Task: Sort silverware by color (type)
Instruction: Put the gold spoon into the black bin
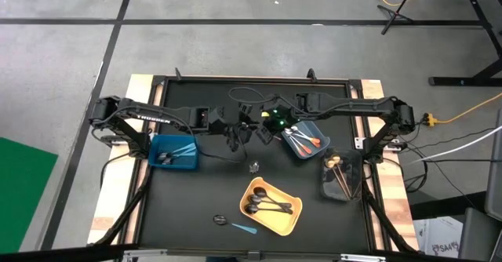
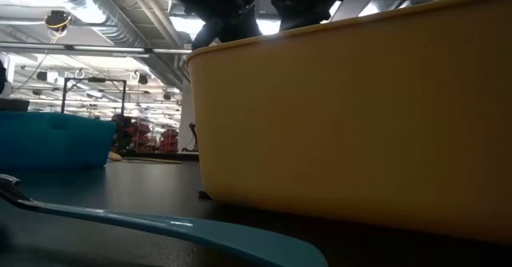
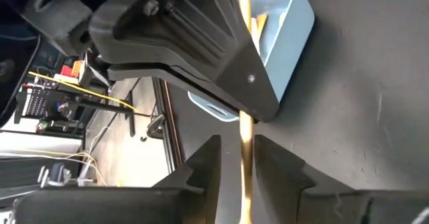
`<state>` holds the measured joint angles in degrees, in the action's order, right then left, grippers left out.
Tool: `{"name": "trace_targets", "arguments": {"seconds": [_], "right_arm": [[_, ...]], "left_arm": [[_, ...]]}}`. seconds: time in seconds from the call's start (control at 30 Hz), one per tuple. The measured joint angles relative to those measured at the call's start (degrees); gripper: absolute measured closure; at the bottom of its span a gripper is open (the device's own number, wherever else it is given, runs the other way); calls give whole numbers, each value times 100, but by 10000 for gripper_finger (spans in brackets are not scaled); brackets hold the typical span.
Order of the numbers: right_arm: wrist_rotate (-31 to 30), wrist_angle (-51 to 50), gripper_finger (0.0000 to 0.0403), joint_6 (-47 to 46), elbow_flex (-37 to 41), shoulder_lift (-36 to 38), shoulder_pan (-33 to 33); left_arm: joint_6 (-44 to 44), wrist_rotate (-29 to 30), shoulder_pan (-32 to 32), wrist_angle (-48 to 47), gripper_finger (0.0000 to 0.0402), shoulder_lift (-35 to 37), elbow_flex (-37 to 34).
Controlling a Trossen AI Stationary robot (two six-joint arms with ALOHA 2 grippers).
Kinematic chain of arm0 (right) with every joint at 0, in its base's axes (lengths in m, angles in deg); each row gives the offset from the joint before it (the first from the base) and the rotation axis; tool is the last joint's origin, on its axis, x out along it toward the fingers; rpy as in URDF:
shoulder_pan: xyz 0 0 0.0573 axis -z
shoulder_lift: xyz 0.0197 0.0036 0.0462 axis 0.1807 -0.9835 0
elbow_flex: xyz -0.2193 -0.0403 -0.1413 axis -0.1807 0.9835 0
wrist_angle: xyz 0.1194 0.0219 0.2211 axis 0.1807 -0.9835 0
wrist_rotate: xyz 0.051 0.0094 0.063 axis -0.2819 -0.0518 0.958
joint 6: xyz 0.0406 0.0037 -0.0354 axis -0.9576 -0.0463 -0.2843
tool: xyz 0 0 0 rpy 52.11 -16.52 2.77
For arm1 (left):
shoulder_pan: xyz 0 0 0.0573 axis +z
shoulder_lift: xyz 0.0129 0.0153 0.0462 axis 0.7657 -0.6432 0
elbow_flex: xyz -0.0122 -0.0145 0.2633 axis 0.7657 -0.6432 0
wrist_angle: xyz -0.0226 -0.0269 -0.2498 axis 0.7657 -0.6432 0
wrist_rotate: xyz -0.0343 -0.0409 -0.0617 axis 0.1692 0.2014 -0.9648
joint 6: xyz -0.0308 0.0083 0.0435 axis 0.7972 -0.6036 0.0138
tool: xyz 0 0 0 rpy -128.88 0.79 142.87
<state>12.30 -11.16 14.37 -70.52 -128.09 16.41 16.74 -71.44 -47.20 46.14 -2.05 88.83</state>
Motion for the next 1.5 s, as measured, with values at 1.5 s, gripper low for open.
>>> {"name": "trace_targets", "arguments": {"seconds": [1.5], "right_arm": [[-2194, -4568, 402, -7599, 1534, 1261, -4470]], "left_arm": [[1050, 326, 87, -427, 315, -2, 0]]}}
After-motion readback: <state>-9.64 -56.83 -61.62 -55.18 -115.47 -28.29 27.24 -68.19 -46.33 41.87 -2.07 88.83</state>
